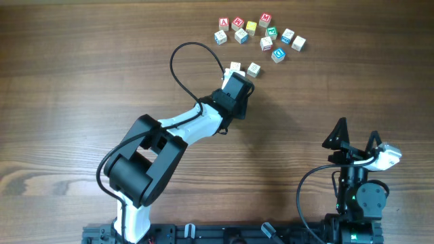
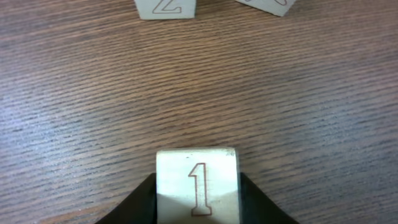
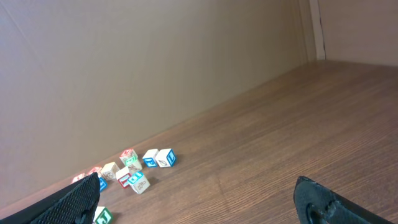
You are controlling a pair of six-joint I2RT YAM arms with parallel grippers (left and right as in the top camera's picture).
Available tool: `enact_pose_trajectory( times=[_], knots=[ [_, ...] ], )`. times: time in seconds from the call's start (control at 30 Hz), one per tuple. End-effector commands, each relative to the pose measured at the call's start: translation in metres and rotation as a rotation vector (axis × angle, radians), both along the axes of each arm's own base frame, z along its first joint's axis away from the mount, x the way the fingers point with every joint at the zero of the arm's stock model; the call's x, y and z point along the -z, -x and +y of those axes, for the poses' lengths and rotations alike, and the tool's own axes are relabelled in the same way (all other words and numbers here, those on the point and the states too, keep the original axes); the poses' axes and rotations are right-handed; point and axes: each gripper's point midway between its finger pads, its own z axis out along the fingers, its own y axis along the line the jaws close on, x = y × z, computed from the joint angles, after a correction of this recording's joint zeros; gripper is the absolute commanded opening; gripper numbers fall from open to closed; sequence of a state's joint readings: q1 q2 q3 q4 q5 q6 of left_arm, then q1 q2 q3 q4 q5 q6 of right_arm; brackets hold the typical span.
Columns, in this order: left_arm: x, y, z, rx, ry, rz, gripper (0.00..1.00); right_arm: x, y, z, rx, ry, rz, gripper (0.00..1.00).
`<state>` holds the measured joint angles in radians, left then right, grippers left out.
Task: Form a tower
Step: 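Grasp the white '1' block with the left gripper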
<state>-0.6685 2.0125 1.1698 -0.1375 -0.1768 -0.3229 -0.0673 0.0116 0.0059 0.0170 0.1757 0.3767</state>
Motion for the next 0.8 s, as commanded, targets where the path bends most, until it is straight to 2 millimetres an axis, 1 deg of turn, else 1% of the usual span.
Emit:
enact_pose_trajectory(
  times=[0.0, 0.13, 0.4, 0.47, 0.53, 0.6, 0.77],
  knots=[
    [0.0075, 0.0008, 0.0053, -0.025, -0.015, 0.007, 0.31, -0.0025, 0.0002, 0.0007, -0.007, 0.010, -0.009, 1.00],
    [0.0073, 0.0003, 0.0054, -0.078, 0.019, 0.018, 0.31, -0.0025, 0.0002, 0.0007, -0.007, 0.010, -0.009, 1.00],
    [0.0074, 0.0005, 0.0068, -0.085, 0.009, 0.013, 0.32, -0.0025, 0.0002, 0.0007, -0.007, 0.010, -0.009, 1.00],
    [0.0074, 0.0005, 0.0067, -0.085, 0.009, 0.013, 0.36, -0.0025, 0.0002, 0.0007, -0.007, 0.010, -0.009, 1.00],
    [0.0074, 0.0005, 0.0067, -0.085, 0.009, 0.013, 0.43, -0.0025, 0.0002, 0.0007, -0.007, 0.010, -0.009, 1.00],
    [0.0074, 0.0006, 0.0067, -0.085, 0.009, 0.014, 0.48, -0.0025, 0.0002, 0.0007, -0.007, 0.010, -0.009, 1.00],
    [0.0073, 0.0005, 0.0066, -0.085, 0.010, 0.013, 0.47, -0.0025, 0.0002, 0.0007, -0.007, 0.010, -0.009, 1.00]
  ],
)
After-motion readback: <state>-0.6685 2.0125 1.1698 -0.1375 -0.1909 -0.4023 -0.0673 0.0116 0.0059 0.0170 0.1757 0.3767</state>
